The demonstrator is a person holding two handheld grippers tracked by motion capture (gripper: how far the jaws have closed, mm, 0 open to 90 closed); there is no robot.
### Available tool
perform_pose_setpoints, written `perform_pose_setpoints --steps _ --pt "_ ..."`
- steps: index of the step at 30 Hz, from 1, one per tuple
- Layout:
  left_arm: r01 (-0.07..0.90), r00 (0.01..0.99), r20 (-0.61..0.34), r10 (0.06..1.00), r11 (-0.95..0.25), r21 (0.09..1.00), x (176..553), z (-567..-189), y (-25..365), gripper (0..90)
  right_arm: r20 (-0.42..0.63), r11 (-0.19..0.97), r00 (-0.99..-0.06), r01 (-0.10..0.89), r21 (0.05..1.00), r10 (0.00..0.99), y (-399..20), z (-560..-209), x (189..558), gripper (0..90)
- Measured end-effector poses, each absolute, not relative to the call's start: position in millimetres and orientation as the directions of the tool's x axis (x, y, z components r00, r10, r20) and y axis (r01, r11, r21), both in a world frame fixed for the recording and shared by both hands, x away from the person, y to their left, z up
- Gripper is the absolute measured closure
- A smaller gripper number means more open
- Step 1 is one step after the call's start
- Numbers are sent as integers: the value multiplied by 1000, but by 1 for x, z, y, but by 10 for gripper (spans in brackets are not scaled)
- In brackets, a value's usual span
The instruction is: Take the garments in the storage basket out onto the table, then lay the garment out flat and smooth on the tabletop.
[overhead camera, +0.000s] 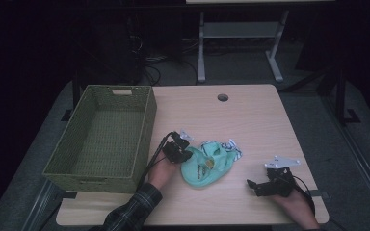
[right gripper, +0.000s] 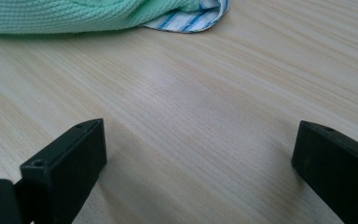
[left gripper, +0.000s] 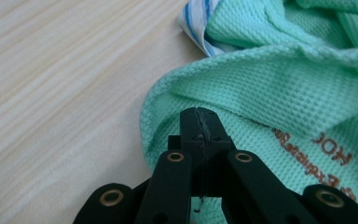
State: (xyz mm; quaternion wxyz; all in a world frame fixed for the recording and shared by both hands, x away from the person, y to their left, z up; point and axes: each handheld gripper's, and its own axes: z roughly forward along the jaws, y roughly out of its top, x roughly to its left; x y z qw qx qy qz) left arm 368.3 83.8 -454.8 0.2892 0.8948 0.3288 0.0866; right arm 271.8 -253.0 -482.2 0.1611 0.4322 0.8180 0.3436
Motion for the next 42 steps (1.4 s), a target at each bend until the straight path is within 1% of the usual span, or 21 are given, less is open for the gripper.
perform_pose_setpoints --steps 3,17,22,26,27,29,31,32,34,36,37,39,40,41,42 --pt "542 771 -47 635 -616 572 363 -455 85 897 34 390 -575 597 701 818 -253 -482 272 27" --pt "515 820 -108 562 -642 568 329 -455 91 895 36 398 -584 596 698 811 -253 -482 272 27" --pt "494 840 -118 529 -657 570 318 -455 95 895 47 398 -579 614 682 814 -253 -478 275 75" --pt "480 849 -118 515 -660 578 317 -456 95 896 68 383 -578 620 685 813 -251 -472 282 158" --pt "479 850 -116 514 -659 580 317 -456 95 896 68 383 -578 620 685 813 -251 -472 282 158" --pt "476 851 -115 512 -662 579 317 -456 95 897 84 386 -588 625 679 804 -250 -469 287 223" --pt "471 853 -108 510 -665 580 317 -456 95 897 101 374 -587 630 681 803 -247 -465 290 251" --pt "471 853 -108 511 -665 580 317 -456 95 897 98 373 -591 619 691 800 -245 -461 294 319" --pt "472 852 -107 513 -664 580 316 -456 94 897 92 370 -590 612 699 802 -244 -459 296 333" --pt "474 851 -107 514 -663 580 316 -456 94 897 74 370 -597 584 722 799 -239 -452 305 419" --pt "473 852 -106 513 -664 580 316 -456 94 897 74 370 -597 584 722 799 -239 -452 305 419" --pt "473 852 -108 512 -664 579 317 -456 95 897 72 366 -603 571 735 795 -236 -449 311 469" --pt "472 853 -108 510 -665 579 317 -456 95 897 81 364 -607 572 735 791 -233 -448 318 514" --pt "475 852 -114 511 -663 579 317 -456 95 897 81 364 -607 572 735 791 -233 -448 318 514" --pt "476 851 -117 512 -660 581 317 -456 96 897 94 360 -609 578 732 788 -231 -448 322 539"
